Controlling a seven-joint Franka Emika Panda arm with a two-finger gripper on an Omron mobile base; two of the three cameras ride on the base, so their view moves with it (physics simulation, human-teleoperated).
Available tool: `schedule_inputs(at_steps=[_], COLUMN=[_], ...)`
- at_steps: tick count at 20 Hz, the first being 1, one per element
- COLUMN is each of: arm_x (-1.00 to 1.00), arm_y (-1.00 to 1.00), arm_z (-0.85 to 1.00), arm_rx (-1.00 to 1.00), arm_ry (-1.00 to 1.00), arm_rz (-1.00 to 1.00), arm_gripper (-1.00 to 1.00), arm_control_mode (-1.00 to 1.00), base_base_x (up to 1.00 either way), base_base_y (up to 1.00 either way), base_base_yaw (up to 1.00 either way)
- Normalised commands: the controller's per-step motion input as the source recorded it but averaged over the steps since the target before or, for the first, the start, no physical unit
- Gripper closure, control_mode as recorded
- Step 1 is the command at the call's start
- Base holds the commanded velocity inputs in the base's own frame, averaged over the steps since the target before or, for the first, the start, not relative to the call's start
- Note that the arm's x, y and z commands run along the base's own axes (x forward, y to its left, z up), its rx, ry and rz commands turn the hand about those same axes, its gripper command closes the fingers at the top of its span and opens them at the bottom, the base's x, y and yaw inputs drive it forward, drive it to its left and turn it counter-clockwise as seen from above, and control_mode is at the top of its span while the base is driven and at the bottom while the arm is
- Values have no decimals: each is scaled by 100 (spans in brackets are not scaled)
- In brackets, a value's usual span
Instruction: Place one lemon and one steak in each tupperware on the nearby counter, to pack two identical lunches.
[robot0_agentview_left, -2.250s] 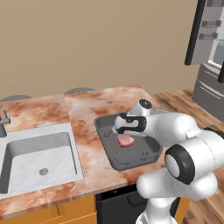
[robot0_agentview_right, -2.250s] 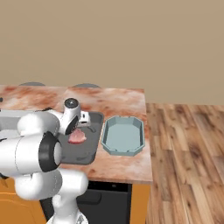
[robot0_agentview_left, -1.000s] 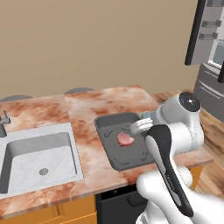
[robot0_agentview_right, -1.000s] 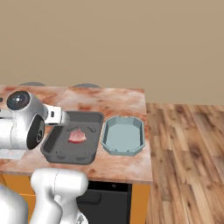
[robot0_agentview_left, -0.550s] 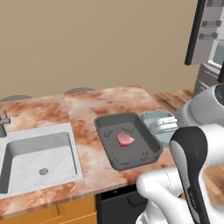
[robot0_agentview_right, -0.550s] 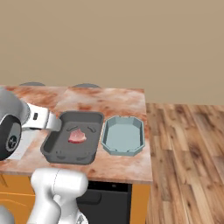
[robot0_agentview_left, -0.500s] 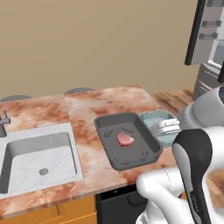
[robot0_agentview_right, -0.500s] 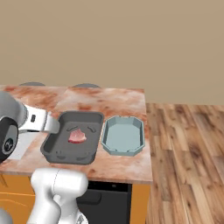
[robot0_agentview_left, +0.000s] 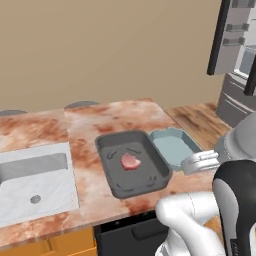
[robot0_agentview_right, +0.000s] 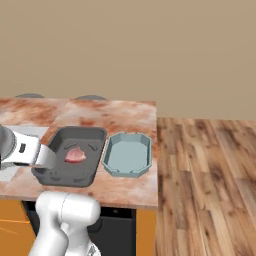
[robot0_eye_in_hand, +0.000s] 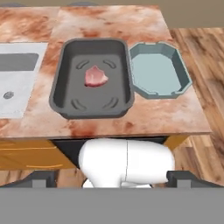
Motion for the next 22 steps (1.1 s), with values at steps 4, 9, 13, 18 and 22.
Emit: schedule_inputs(at_steps=[4, 9, 13, 18, 22], arm_x=[0, 0, 0, 0, 0], arm_y=[0, 0, 0, 0, 0], arm_z=[0, 0, 0, 0, 0], arm_rx=[0, 0, 0, 0, 0], arm_ry=[0, 0, 0, 0, 0], arm_rz=[0, 0, 0, 0, 0], arm_gripper=[-100, -100, -100, -100, -100], arm_control_mode=[100, 100, 100, 100, 100], base_base_x=[17, -22, -28, 1, 80], base_base_y=[-100, -100, -100, -95, -41], base_base_yaw=[0, -7, -11, -11, -3])
